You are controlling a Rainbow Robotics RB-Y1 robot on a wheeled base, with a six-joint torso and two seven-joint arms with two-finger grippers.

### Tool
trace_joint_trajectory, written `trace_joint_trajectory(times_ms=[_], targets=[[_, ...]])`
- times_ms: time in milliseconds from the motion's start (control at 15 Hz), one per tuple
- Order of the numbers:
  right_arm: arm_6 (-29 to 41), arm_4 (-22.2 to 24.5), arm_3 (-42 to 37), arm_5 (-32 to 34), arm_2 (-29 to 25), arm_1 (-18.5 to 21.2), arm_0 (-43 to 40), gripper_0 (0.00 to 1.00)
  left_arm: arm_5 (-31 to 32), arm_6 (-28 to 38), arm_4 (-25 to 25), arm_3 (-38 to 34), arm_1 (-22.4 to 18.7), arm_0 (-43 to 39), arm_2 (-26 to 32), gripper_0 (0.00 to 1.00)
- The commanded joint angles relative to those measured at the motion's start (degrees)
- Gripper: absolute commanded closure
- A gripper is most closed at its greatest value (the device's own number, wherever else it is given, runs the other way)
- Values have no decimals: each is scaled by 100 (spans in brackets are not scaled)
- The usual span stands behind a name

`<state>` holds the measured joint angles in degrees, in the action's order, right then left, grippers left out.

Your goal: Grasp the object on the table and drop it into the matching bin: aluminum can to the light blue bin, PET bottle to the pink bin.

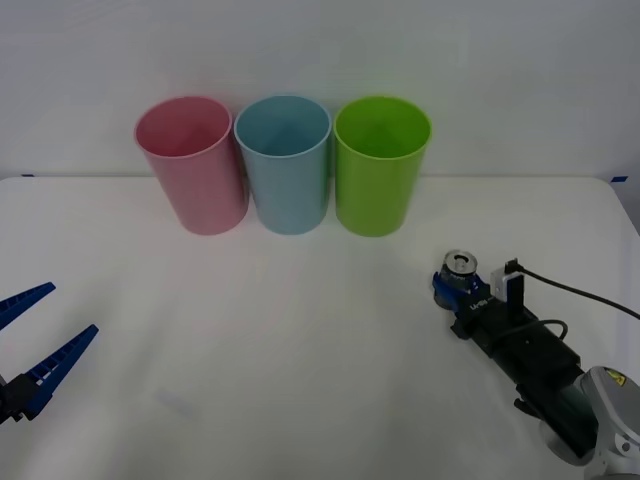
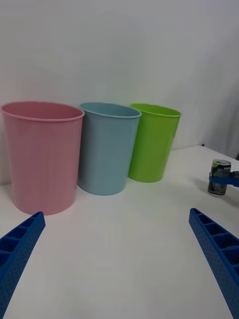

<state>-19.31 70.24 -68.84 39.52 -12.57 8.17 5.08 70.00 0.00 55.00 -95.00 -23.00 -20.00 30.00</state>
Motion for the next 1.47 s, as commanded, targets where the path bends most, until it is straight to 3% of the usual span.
trace_joint_trajectory(times_ms=[67, 667, 1200, 1467], targets=[[23, -55, -121, 144, 26, 0, -25, 100, 0, 0, 0, 0, 0, 0, 0, 0], [270, -459, -1773, -208, 782, 273, -649, 100, 0, 0, 0, 0, 0, 0, 0, 0], [2335, -468, -3206, -375, 1468, 818, -657, 100, 0, 0, 0, 0, 0, 0, 0, 0], [2915, -468, -3496, -375, 1600, 976, -429, 100, 0, 0, 0, 0, 0, 0, 0, 0]])
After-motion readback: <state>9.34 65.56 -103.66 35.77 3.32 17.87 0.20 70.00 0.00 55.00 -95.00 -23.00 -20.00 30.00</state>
